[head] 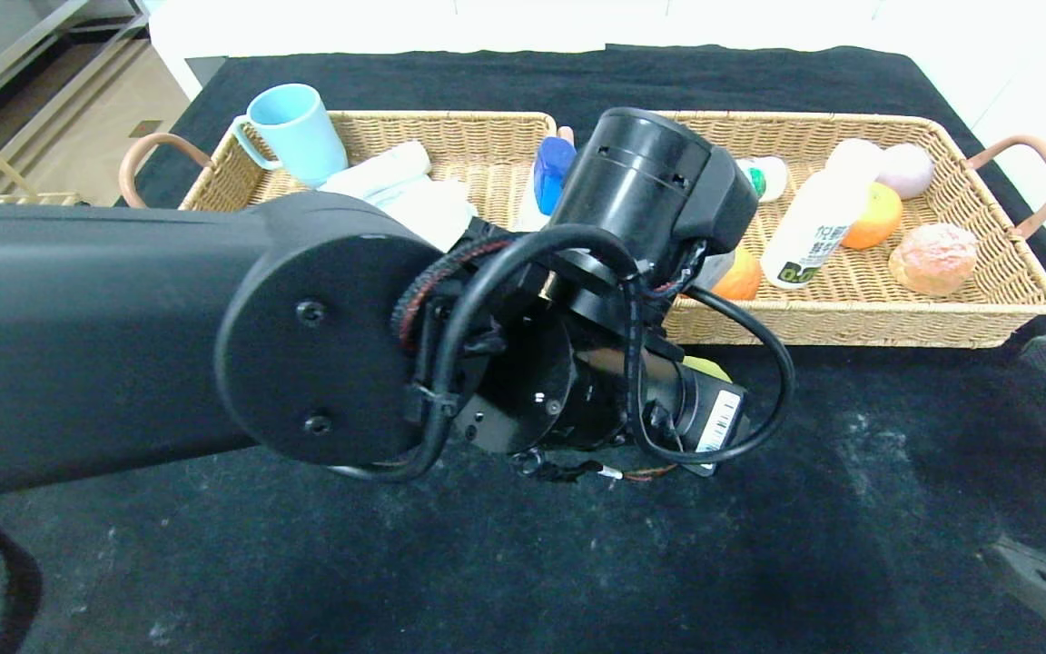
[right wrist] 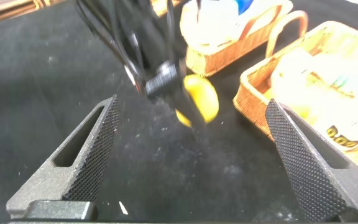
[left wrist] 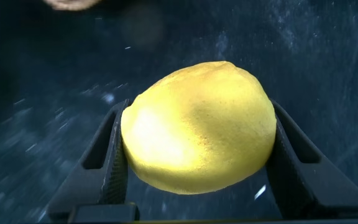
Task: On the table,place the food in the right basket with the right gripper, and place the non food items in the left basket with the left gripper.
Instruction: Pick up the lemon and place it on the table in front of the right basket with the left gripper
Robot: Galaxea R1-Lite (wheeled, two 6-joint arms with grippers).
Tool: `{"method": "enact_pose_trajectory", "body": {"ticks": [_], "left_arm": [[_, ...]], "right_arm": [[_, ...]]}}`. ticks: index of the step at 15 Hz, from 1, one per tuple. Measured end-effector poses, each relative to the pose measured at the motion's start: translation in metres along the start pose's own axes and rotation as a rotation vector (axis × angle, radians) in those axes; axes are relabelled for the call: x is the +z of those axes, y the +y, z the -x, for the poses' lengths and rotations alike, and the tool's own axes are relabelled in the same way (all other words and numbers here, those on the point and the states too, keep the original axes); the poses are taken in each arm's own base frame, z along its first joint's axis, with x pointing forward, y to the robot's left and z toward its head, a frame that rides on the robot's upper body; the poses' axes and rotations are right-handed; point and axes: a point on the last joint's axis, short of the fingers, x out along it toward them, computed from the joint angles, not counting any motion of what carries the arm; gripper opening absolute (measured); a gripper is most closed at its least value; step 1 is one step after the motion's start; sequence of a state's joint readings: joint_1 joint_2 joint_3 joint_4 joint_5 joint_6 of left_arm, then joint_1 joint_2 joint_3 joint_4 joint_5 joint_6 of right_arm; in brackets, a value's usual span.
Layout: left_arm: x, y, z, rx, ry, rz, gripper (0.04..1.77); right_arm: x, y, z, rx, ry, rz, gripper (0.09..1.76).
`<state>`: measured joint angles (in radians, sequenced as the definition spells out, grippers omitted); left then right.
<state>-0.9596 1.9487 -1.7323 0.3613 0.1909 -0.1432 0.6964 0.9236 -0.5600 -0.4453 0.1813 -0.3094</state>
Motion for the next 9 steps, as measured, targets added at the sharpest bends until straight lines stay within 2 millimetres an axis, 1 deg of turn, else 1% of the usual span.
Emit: {"method": "enact_pose_trajectory", "body": {"ticks": [4, 9], "left_arm": [[-0.009, -0.012, -0.024, -0.081, 0.056, -0.016, 1.26], [-0.018, -0.019, -0.040, -0.163, 0.103, -0.013, 1.26]], "right_arm": [[0.005, -0.001, 0.007, -0.014, -0.028, 0.006, 1.71], [0.006, -0.001, 0.009, -0.017, -0.035, 0.008, 1.71]]}}
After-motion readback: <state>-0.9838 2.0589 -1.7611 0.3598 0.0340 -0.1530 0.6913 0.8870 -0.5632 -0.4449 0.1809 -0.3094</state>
